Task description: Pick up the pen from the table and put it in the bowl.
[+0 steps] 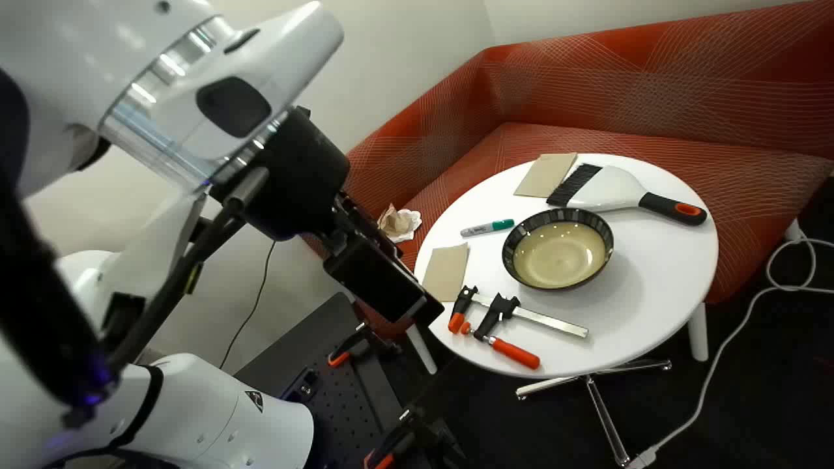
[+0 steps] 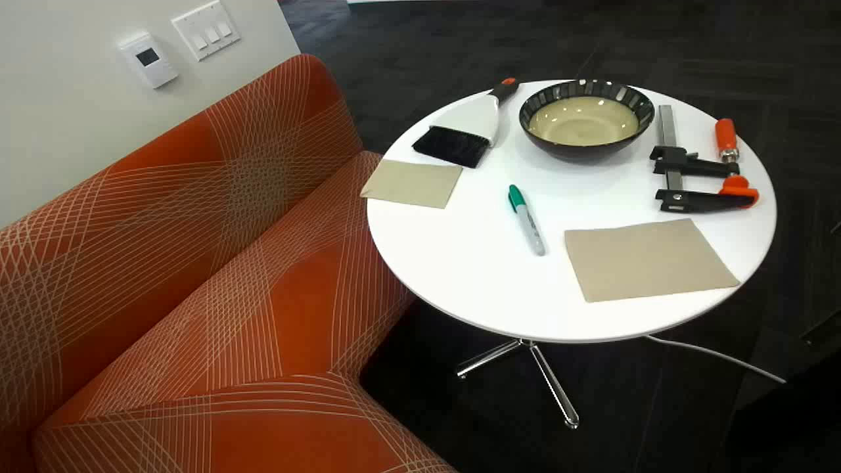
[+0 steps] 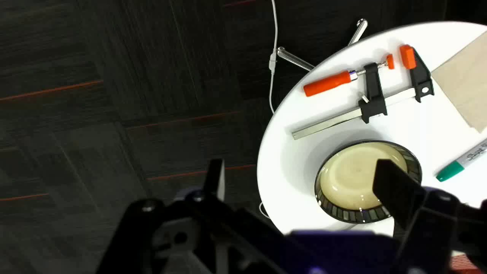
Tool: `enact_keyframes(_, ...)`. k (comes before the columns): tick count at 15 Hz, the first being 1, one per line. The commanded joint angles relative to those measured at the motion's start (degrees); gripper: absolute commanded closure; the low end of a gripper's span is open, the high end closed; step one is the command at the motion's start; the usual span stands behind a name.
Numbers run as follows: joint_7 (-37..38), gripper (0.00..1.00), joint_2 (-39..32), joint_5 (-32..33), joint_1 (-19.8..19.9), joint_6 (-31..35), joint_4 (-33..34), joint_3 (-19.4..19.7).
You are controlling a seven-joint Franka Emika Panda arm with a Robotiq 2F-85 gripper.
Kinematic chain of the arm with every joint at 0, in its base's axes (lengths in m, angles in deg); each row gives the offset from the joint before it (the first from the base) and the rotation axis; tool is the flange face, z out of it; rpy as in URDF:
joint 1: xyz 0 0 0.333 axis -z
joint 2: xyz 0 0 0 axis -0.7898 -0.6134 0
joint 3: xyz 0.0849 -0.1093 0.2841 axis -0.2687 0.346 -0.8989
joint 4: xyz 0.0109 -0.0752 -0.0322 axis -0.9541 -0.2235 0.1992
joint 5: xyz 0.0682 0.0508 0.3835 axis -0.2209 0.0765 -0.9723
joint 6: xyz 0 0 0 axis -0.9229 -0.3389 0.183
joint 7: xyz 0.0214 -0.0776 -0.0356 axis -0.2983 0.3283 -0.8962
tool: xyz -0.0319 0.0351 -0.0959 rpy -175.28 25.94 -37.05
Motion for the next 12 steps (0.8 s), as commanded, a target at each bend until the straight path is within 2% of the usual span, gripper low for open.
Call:
enact_keyframes(1,-0.5,0.0,-0.1,-0.7,0.7,-0.1,0.1,-0.7)
enact_keyframes(7,-0.3,0.0,-0.4,-0.8,0.3,-0.1,0.1,-1.0)
enact_keyframes(12,4.2,0.0,-1.2,-3.1,-3.6,0.5,0.2,-7.0)
